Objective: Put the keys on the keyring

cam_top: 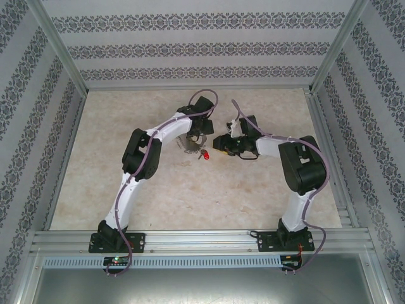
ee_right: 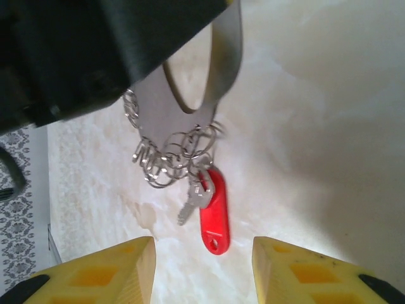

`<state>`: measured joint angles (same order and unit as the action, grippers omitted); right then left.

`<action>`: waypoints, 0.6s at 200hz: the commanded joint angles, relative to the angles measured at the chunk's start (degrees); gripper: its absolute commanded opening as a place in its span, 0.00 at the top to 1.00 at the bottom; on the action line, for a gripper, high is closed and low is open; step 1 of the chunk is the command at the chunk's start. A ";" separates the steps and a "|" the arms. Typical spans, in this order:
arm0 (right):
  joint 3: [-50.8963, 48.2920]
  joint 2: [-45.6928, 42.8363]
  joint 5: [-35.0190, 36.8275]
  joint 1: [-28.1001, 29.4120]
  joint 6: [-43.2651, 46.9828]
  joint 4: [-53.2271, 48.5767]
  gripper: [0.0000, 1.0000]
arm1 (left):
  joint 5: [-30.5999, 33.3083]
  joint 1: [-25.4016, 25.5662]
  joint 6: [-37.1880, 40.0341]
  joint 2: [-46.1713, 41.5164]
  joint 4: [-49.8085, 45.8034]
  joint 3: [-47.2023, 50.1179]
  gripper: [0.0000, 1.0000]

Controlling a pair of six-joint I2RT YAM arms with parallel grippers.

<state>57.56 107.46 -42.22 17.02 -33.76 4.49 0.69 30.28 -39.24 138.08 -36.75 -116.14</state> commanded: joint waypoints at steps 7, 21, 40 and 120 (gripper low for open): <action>-0.67 -2.37 0.38 0.12 -0.38 0.09 0.53 | 2.86 -0.36 1.31 1.19 -5.27 -2.08 0.15; -0.02 -2.26 0.03 0.33 -0.67 0.33 0.53 | 3.00 -0.36 1.86 0.50 -4.84 -1.76 0.06; 1.05 -1.58 -0.19 0.57 -0.74 0.16 0.51 | 2.37 -0.49 2.74 -1.23 -3.15 -0.70 0.00; -1.24 -9.69 2.08 -1.64 0.00 -1.18 0.35 | -6.59 -1.31 9.33 -11.21 0.64 -0.64 0.00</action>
<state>57.23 102.24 -41.32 16.58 -34.35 4.29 -2.20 29.58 -33.17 133.56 -37.54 -115.83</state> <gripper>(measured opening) 0.642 0.999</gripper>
